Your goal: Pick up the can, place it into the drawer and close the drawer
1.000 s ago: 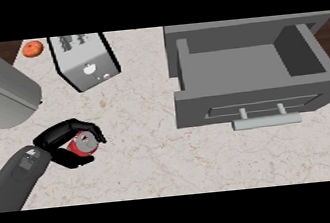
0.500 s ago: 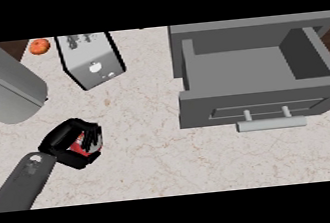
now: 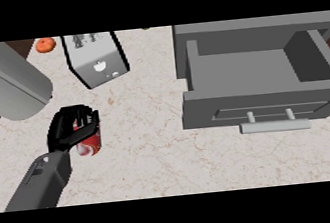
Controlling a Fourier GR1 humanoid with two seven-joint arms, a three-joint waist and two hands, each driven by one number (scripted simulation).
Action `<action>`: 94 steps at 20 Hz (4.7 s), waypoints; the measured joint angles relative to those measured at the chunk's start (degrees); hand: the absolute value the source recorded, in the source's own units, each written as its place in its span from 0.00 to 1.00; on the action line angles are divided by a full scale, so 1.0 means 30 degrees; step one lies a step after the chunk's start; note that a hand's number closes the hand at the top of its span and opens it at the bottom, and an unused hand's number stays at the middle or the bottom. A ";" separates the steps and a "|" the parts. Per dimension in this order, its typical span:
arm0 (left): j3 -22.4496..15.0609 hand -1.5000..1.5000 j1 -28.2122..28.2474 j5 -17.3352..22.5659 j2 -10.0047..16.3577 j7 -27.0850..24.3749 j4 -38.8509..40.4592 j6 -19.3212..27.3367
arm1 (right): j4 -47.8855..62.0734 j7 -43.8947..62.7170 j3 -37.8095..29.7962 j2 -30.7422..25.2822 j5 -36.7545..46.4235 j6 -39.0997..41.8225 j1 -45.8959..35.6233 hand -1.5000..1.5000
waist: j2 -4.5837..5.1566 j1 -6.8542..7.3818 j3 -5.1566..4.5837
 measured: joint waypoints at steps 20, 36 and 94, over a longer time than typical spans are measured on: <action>-0.3541 1.00 -0.2644 -0.3110 -0.2690 1.3113 -1.3756 0.8140 | -0.0470 0.0163 -0.0429 0.0560 0.0050 0.0514 0.0049 0.00 | 0.0139 -0.0427 -0.0056; -0.3951 1.00 -1.1836 -0.4813 -0.4800 1.7224 -0.9521 1.1210 | -0.0043 0.0105 -0.0757 0.0734 0.0350 0.0907 -0.0546 0.00 | 0.0222 -0.0726 -0.0057; -1.1733 0.00 -1.8376 0.3989 -0.4925 1.1087 0.4413 1.6441 | 0.0826 0.1509 0.0225 0.0469 0.1426 0.0600 -0.4357 0.00 | 0.0804 -0.2863 -0.0011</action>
